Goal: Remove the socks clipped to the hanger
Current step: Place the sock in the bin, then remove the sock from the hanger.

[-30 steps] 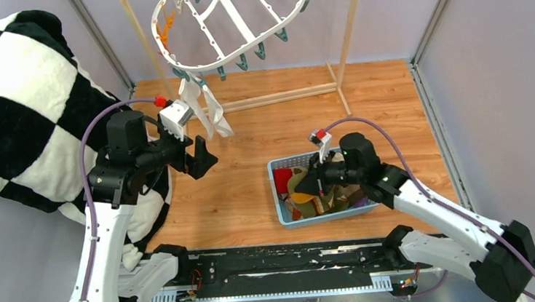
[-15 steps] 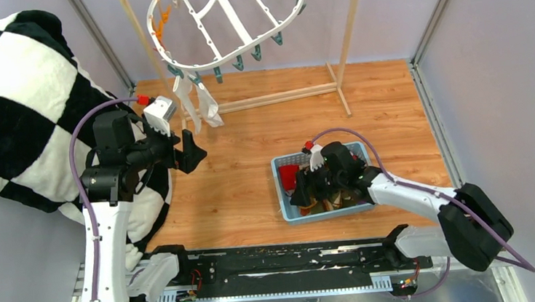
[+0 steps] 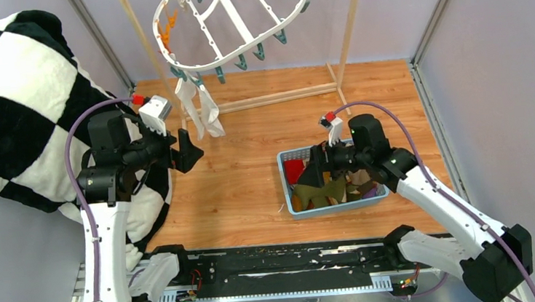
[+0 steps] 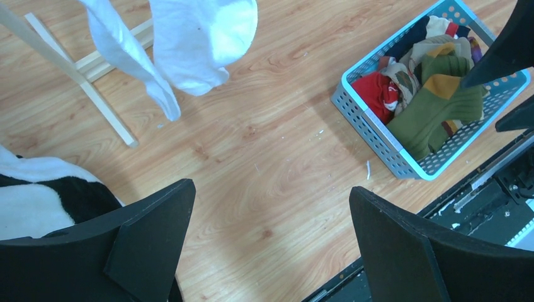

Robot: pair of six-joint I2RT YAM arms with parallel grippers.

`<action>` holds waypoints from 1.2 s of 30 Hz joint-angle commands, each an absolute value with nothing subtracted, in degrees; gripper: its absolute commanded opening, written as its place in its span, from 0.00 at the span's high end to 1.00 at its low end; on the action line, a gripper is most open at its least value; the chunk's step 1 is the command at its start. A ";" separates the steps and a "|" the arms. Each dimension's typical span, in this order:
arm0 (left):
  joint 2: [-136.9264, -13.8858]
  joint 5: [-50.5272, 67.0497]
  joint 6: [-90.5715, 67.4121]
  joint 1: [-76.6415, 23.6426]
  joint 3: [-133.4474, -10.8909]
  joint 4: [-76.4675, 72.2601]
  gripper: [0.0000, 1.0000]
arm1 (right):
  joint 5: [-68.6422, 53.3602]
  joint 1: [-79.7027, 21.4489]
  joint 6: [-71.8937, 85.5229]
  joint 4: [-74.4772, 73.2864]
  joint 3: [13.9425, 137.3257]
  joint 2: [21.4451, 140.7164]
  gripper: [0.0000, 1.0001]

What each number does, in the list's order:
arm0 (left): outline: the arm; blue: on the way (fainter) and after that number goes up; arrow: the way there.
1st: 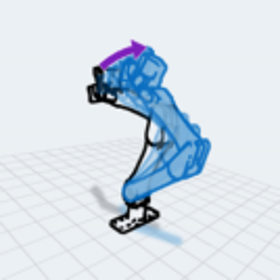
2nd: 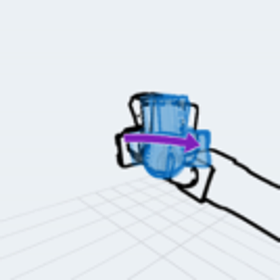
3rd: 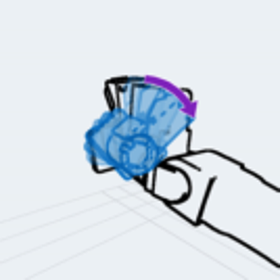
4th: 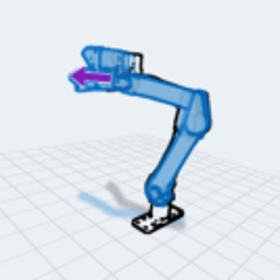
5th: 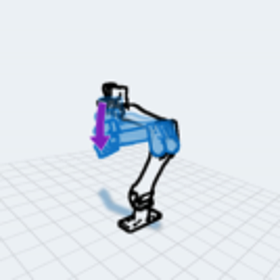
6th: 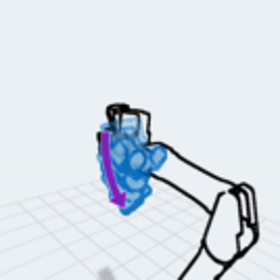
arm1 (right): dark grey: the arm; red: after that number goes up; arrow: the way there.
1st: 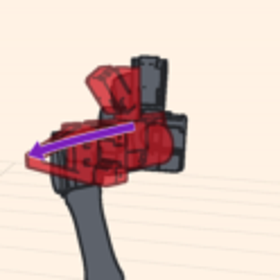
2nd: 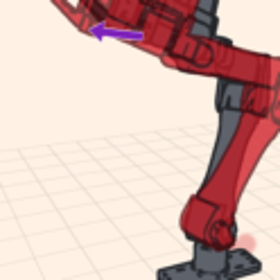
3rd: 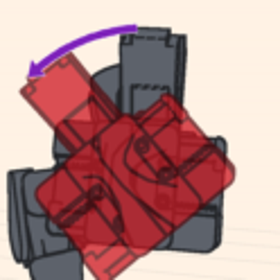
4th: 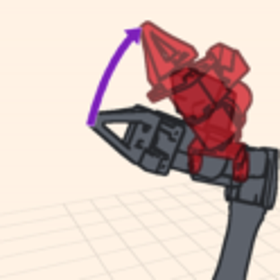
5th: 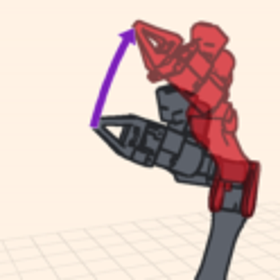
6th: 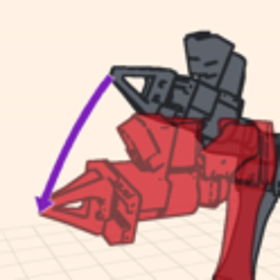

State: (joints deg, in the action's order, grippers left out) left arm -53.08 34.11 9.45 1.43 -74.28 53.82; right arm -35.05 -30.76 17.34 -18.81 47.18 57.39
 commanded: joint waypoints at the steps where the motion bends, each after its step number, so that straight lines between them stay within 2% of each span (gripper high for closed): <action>1: -53.59 34.48 9.84 2.33 -76.22 55.04 0.00 | -41.77 -26.03 18.18 -22.76 45.75 58.20 0.05; 4: -54.30 35.08 9.64 3.18 -76.54 55.04 0.00 | -47.36 -24.25 20.99 -14.77 39.99 60.98 0.06; 7: -54.83 35.60 9.64 4.08 -77.07 55.03 0.00 | -46.22 -23.82 22.42 -8.85 34.97 64.48 0.07; 12: -55.93 37.65 9.71 6.72 -77.41 55.27 0.00 | -35.91 -24.11 22.62 -5.30 32.44 68.03 0.14; 14: -56.70 38.97 9.67 7.98 -77.25 55.49 0.00 | -30.39 -26.24 22.17 -4.58 32.92 64.91 0.12; 19: -58.75 40.61 9.35 10.62 -76.72 55.90 0.00 | -13.56 -34.49 17.54 -5.25 41.38 57.54 0.01; 23: -59.48 41.28 8.31 11.03 -75.92 55.90 0.00 | -6.16 -39.85 17.44 5.52 48.67 61.62 0.00; 26: -59.71 40.78 8.07 11.22 -76.52 56.21 0.00 | -3.91 -42.55 17.14 11.38 57.66 72.77 0.00; 30: -60.30 40.45 8.33 11.33 -78.38 58.21 0.00 | -4.02 -46.11 12.53 10.43 73.98 88.94 0.00; 36: -59.36 39.84 9.46 11.64 -78.22 58.77 0.00 | 1.58 -50.21 9.01 17.11 86.08 102.51 0.00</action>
